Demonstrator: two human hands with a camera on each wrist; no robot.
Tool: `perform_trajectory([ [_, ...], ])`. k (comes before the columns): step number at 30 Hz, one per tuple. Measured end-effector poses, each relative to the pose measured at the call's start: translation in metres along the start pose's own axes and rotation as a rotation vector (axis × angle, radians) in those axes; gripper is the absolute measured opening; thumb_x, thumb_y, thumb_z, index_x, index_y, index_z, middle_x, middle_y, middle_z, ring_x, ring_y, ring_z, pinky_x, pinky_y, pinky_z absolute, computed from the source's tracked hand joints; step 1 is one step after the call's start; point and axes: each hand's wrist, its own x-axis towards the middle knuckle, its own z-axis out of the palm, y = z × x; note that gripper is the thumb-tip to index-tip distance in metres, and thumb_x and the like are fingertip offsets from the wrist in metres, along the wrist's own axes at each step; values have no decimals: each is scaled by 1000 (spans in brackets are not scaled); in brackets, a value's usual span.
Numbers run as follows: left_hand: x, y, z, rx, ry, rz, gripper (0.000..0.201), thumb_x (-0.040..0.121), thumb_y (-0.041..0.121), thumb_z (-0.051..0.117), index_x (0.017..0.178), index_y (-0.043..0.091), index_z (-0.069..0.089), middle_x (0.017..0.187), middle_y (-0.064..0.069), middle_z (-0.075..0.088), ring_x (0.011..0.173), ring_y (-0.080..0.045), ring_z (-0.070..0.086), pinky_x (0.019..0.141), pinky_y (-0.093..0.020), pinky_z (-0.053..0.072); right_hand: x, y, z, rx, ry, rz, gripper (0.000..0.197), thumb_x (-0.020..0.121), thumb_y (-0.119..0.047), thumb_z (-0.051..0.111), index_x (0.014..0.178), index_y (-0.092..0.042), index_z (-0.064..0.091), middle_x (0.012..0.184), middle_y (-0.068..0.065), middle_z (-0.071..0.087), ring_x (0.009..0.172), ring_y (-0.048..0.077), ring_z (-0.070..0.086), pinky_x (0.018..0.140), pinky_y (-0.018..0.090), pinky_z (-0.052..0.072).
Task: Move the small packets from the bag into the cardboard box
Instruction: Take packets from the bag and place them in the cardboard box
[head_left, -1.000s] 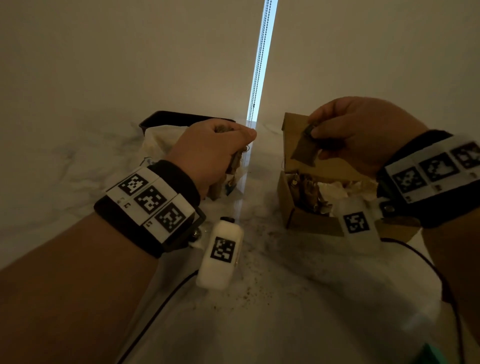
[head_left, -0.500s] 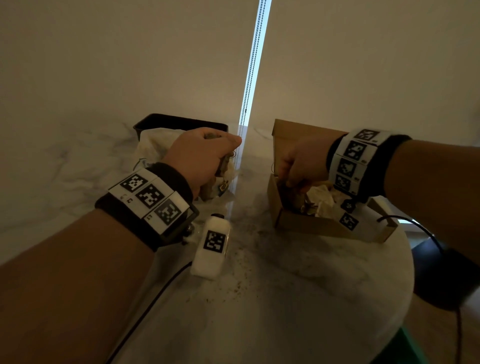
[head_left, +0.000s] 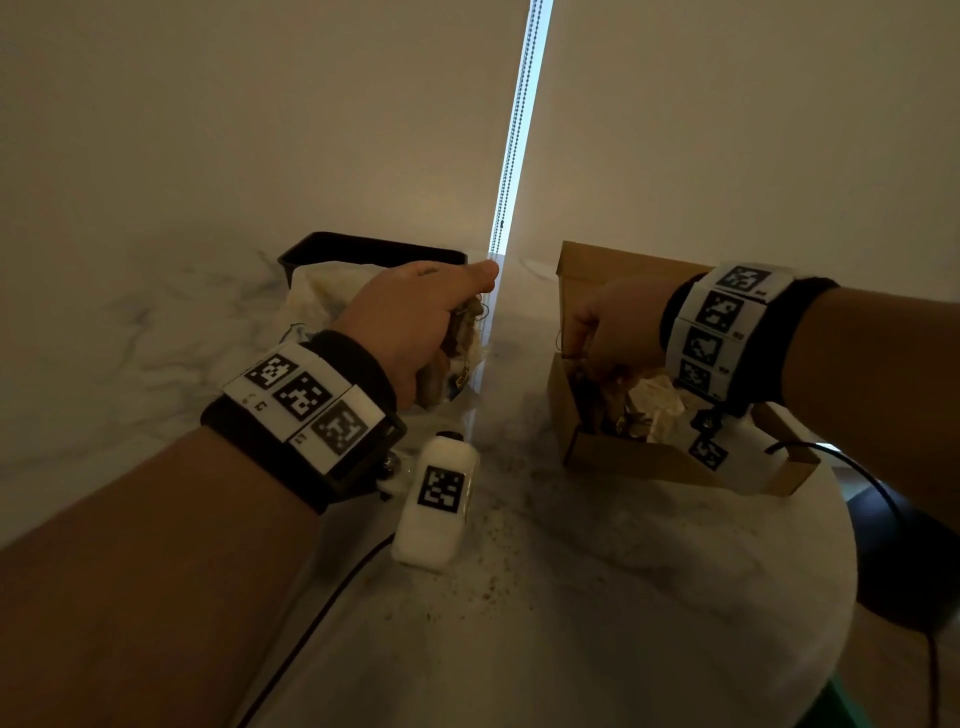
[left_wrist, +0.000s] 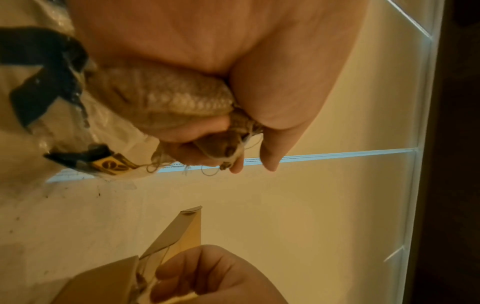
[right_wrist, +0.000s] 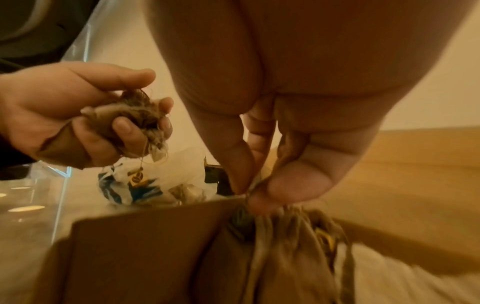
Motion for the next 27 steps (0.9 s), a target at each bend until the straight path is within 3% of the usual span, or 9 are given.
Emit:
perform_trajectory([
  [3, -3, 7, -1, -221, -64, -133, 42, 94, 50, 59, 105, 10, 68, 70, -7, 55, 45, -14, 48, 35, -17, 37, -7, -2, -12, 106, 111, -41, 21, 85, -9, 67, 101, -22, 69, 87, -5, 67, 75, 9, 64, 64, 26, 54],
  [8, -3, 12, -4, -467, -120, -175, 52, 95, 52, 54, 112, 4, 69, 73, -9, 57, 51, -18, 50, 39, -17, 40, -13, -17, -13, 775, 246, -168, 6, 85, -13, 70, 91, -15, 69, 80, 3, 72, 62, 10, 68, 53, 24, 54],
  [11, -1, 11, -6, -500, -117, -187, 40, 94, 43, 53, 102, 7, 68, 74, -8, 57, 53, -18, 49, 41, -14, 37, -6, -34, -1, 1192, 180, -228, 5, 88, -13, 67, 86, -9, 65, 73, 7, 64, 58, 17, 62, 52, 29, 50],
  [15, 1, 8, -6, -443, -45, -155, 19, 90, 25, 54, 98, 12, 65, 77, -7, 57, 57, -17, 48, 40, -15, 32, 7, -46, 21, 1538, 24, -230, 14, 89, -23, 65, 83, -12, 59, 64, 2, 56, 53, 15, 54, 47, 24, 44],
  [21, 9, 2, -6, -333, 89, -107, 21, 95, 19, 51, 104, 15, 68, 73, -3, 59, 54, -13, 50, 39, -19, 36, 8, -44, 44, 1574, -55, -281, 35, 69, -44, 71, 78, -12, 61, 64, 2, 54, 55, 16, 56, 50, 26, 47],
  [24, 8, 1, -3, -292, 82, -90, 19, 96, 21, 52, 100, 16, 70, 80, -5, 62, 59, -14, 54, 40, -19, 38, 10, -47, 54, 1514, 9, -273, 31, 77, -38, 73, 88, -10, 65, 65, 2, 60, 58, 17, 60, 53, 28, 50],
  [27, 7, -1, 1, -247, 77, -58, 21, 97, 22, 52, 104, 16, 71, 90, -5, 63, 64, -13, 57, 41, -19, 39, 9, -49, 59, 1464, 80, -266, 16, 83, -23, 73, 87, -9, 65, 67, 2, 65, 61, 16, 63, 55, 29, 52],
])
